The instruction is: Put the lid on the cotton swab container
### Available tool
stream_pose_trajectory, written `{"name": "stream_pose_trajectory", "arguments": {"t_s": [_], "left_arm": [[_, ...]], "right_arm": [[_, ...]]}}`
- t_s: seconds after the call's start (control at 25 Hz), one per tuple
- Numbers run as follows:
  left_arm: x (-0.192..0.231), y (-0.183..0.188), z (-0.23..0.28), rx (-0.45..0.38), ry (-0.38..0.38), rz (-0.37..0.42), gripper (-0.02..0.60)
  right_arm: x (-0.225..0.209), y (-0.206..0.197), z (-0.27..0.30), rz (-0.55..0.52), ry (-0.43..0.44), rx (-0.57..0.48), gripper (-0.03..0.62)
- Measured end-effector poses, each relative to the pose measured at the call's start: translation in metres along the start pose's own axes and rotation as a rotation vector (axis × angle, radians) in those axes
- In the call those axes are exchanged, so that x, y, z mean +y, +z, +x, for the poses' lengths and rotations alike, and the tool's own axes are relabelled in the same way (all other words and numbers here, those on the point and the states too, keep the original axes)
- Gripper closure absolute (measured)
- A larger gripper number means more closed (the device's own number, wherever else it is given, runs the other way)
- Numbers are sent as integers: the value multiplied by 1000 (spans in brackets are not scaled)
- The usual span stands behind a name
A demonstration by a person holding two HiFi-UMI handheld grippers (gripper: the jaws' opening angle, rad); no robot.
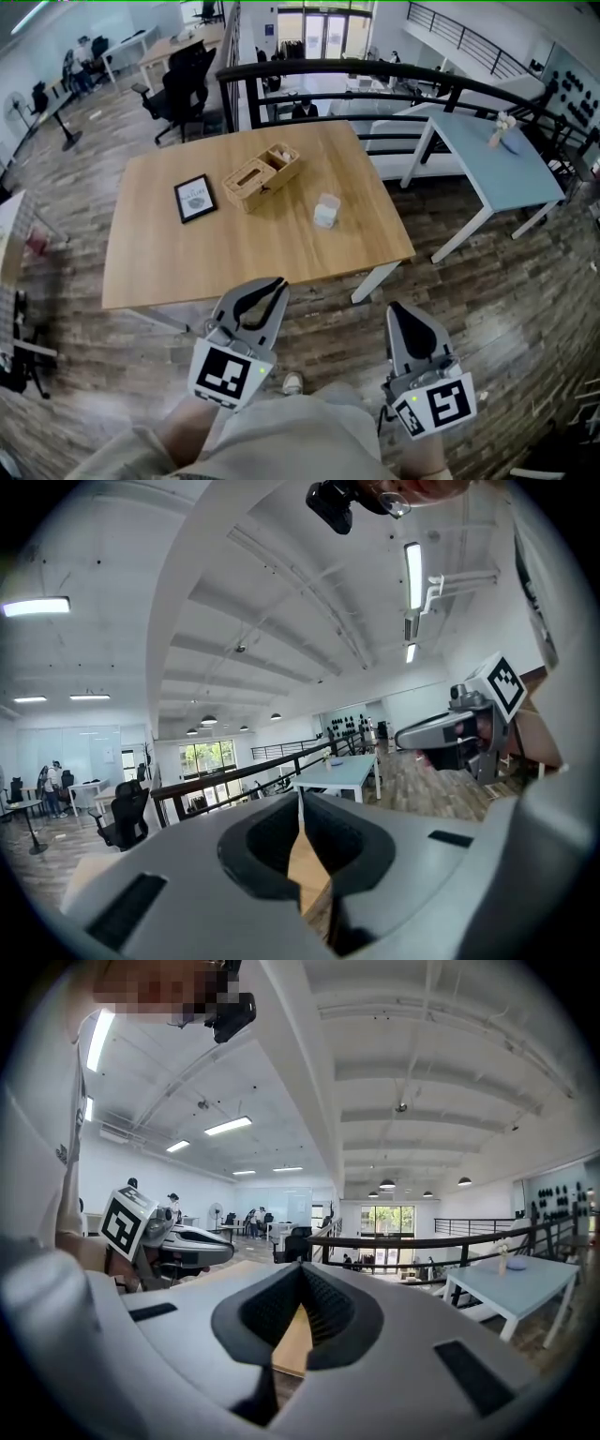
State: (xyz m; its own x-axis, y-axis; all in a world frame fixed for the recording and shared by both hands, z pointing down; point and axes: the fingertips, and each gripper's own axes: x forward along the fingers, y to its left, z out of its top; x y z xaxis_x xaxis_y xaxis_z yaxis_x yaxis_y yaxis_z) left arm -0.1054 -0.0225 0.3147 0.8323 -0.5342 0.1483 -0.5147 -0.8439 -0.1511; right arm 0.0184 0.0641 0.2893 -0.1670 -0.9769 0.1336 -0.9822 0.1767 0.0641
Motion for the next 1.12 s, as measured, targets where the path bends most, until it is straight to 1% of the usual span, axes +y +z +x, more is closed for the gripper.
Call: {"name": "stream_pose_trajectory", "arguments": {"t_s": [0.24, 0.4, 0.52, 0.64, 0.8, 1.0, 1.12], "left_arm": [[25, -12, 28, 4, -14, -10, 546], [34, -19, 52, 7, -13, -12, 546], [41, -22, 74, 23, -13, 5, 546], [51, -23, 98, 37, 7, 12, 546], [69, -24, 136, 67, 41, 6, 546], [94, -24, 194, 106, 97, -5, 546], [111, -19, 230, 126, 137, -11, 546]], "right_arm": [[-14, -13, 35, -4, -13, 41, 568], [-33, -23, 56, -9, -19, 54, 568], [-50, -28, 74, 5, -13, 58, 568], [-71, -34, 95, 34, 10, 63, 568], [-105, -36, 132, 44, 52, 67, 568], [-159, -40, 186, 64, 109, 89, 568], [-191, -37, 220, 57, 153, 101, 568]]}}
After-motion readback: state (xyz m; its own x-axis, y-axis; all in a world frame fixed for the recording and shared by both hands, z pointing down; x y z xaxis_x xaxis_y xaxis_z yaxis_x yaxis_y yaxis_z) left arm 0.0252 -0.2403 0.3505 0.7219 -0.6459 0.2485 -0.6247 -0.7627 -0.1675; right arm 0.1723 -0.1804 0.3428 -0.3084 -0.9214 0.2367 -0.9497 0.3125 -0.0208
